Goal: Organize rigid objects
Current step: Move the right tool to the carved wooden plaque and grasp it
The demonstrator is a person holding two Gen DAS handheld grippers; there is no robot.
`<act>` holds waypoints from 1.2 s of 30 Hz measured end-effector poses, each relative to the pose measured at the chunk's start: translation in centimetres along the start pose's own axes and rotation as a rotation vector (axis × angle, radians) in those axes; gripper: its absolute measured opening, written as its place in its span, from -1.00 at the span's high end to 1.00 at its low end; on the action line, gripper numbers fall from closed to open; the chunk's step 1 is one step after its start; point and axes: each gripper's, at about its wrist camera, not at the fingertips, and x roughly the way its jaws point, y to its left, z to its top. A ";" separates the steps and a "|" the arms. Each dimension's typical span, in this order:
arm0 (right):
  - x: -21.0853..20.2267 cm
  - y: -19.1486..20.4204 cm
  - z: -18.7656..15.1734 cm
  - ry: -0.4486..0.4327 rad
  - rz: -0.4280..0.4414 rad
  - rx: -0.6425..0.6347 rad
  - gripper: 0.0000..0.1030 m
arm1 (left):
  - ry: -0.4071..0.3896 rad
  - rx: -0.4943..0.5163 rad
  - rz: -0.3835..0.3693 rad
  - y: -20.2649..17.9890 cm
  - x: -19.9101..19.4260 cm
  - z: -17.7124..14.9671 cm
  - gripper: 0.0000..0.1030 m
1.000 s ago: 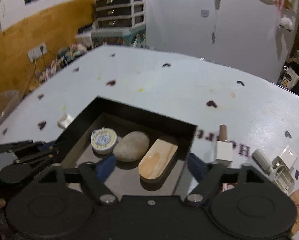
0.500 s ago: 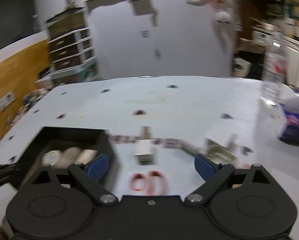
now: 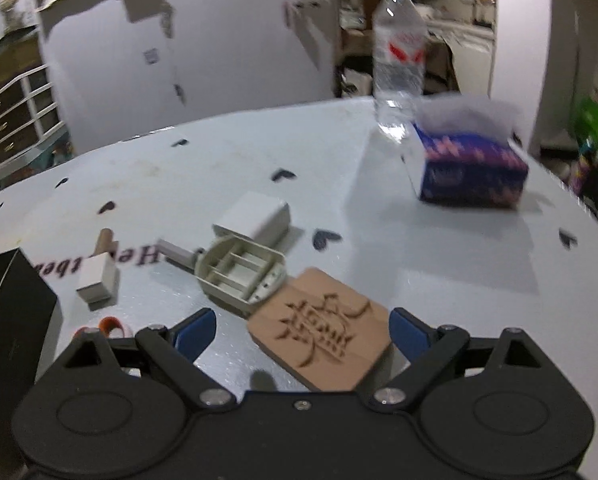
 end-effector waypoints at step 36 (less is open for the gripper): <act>2.1 0.2 0.1 0.037 0.013 0.031 -0.78 | -0.009 -0.020 -0.017 0.2 0.0 -0.2 0.94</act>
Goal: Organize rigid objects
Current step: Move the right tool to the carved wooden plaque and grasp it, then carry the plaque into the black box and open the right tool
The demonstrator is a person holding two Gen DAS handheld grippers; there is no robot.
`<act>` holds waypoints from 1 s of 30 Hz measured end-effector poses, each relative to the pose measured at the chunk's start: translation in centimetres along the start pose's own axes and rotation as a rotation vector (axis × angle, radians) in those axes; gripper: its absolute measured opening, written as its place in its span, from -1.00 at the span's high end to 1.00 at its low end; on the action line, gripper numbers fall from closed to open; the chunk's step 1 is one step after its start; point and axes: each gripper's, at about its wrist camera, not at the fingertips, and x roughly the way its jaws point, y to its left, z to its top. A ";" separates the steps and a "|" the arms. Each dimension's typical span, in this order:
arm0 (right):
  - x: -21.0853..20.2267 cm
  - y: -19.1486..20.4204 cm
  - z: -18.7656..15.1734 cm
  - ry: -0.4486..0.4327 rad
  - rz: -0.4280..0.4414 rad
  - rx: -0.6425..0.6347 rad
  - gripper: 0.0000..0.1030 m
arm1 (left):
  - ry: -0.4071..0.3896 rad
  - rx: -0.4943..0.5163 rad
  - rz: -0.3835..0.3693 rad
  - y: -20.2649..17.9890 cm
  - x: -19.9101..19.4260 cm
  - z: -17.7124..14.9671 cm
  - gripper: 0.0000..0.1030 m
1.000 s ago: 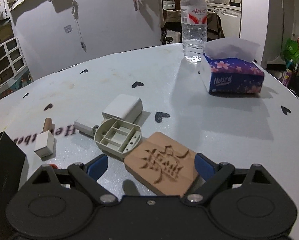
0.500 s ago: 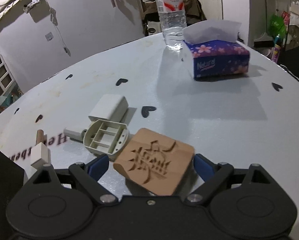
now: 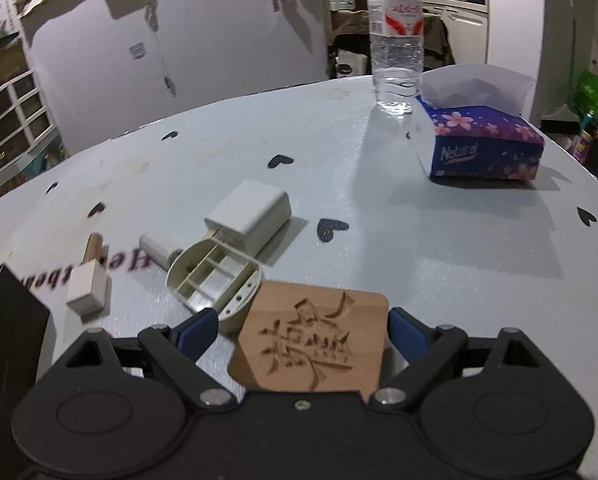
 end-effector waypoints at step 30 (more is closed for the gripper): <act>-8.0 13.4 1.1 -0.031 0.383 -0.162 -0.47 | -0.001 -0.013 -0.007 0.1 0.2 0.1 0.94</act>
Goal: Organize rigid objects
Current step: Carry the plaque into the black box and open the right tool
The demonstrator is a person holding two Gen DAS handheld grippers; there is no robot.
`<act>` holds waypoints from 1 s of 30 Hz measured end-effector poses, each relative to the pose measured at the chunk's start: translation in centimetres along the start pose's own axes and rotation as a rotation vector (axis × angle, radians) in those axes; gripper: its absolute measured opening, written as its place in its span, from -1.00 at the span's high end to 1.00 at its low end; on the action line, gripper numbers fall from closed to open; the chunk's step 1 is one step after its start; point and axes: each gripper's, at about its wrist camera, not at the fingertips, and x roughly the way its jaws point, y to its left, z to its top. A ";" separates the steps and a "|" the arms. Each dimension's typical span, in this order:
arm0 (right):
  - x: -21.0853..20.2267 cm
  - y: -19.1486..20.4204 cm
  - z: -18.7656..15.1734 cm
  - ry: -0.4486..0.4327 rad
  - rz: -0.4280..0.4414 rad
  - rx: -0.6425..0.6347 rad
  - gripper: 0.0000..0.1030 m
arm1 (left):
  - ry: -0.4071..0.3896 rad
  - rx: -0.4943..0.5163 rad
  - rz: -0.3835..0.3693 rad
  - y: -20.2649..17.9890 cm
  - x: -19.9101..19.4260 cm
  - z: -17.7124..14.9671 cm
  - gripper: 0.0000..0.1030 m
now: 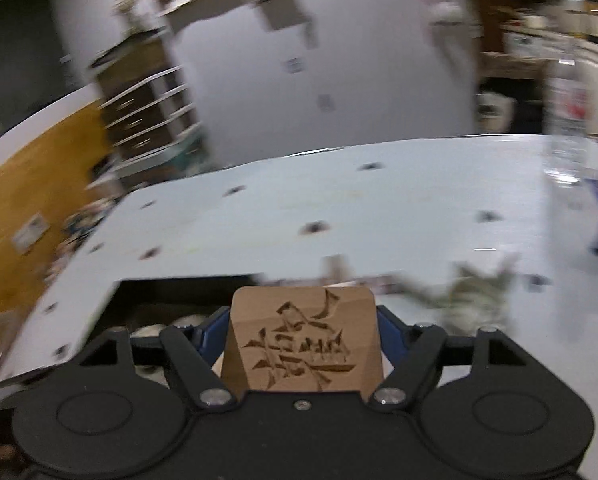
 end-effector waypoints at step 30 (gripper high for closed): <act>7.6 11.3 -3.0 0.323 -0.144 -0.002 -0.59 | -0.008 -0.042 -0.051 1.1 0.1 -0.2 0.90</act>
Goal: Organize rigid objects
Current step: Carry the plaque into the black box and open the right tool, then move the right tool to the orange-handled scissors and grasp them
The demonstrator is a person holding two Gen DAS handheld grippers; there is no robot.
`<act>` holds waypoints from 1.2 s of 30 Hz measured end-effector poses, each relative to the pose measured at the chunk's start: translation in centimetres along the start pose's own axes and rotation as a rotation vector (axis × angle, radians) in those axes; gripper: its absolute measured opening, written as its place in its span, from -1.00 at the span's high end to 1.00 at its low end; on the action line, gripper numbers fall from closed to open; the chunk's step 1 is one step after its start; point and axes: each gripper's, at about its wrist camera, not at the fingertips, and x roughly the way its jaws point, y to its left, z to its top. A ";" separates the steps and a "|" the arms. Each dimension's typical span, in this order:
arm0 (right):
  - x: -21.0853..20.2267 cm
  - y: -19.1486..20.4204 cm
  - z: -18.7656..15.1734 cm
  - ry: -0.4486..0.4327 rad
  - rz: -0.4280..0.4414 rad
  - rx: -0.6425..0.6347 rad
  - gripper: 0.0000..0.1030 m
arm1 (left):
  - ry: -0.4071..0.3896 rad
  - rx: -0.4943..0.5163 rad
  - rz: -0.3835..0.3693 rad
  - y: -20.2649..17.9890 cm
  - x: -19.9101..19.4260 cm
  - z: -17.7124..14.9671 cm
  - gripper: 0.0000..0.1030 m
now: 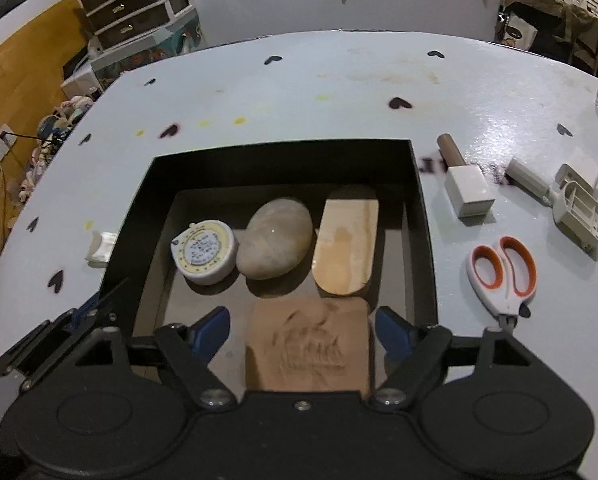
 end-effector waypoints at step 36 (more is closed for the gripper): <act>3.8 1.2 0.9 0.083 0.285 -0.191 0.84 | 0.003 0.006 0.011 0.2 0.0 0.0 0.91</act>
